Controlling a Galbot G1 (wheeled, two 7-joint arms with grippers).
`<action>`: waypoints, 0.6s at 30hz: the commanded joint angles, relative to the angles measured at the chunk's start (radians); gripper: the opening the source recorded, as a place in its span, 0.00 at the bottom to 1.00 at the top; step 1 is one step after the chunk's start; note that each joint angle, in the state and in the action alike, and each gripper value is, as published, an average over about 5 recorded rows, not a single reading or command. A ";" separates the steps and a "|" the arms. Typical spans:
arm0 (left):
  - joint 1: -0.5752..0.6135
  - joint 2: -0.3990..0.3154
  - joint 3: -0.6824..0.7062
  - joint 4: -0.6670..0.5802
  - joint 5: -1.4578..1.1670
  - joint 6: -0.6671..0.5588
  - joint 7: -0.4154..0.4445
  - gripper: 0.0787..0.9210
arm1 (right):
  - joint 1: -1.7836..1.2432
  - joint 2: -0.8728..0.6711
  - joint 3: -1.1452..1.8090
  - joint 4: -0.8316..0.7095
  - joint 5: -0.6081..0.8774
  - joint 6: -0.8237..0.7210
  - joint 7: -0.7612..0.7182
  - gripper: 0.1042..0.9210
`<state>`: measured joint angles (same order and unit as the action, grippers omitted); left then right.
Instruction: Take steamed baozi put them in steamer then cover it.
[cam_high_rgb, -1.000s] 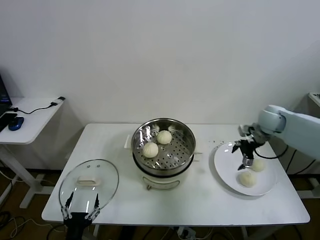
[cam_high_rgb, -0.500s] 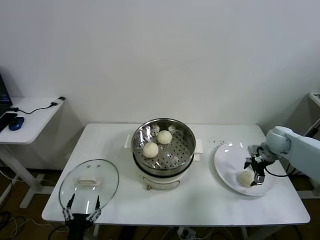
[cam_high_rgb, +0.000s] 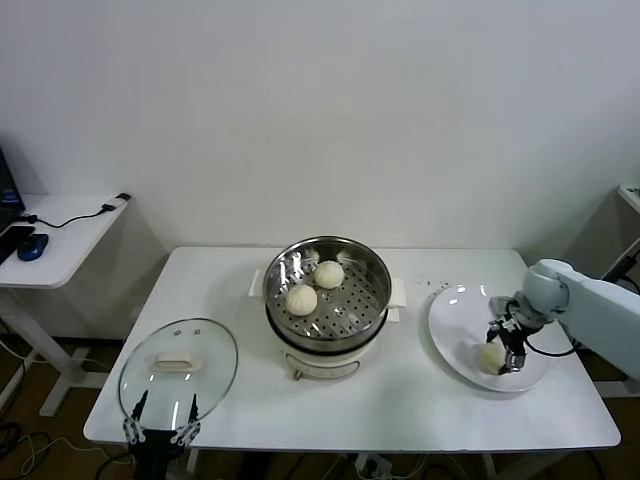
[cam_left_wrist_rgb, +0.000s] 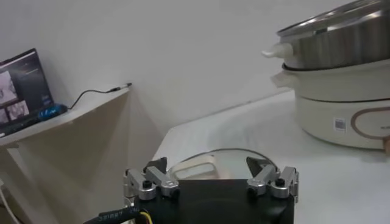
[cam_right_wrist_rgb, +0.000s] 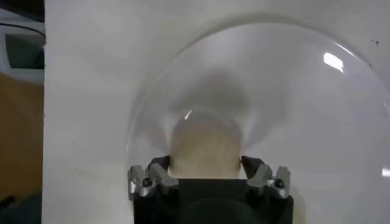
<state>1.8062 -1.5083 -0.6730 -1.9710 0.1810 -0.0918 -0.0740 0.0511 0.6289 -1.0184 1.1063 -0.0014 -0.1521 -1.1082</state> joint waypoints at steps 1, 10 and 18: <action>-0.001 0.001 -0.001 0.001 0.001 0.000 0.000 0.88 | -0.015 0.017 0.013 -0.020 -0.019 0.006 -0.007 0.69; -0.003 -0.001 0.002 0.001 0.000 0.000 0.000 0.88 | 0.029 0.025 -0.013 -0.023 0.006 0.017 -0.022 0.58; 0.004 0.005 -0.002 -0.001 -0.006 -0.005 0.000 0.88 | 0.226 0.053 -0.118 0.006 0.041 0.115 -0.063 0.56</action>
<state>1.8116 -1.5044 -0.6749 -1.9719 0.1759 -0.0966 -0.0745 0.1757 0.6758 -1.0911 1.1057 0.0238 -0.0813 -1.1559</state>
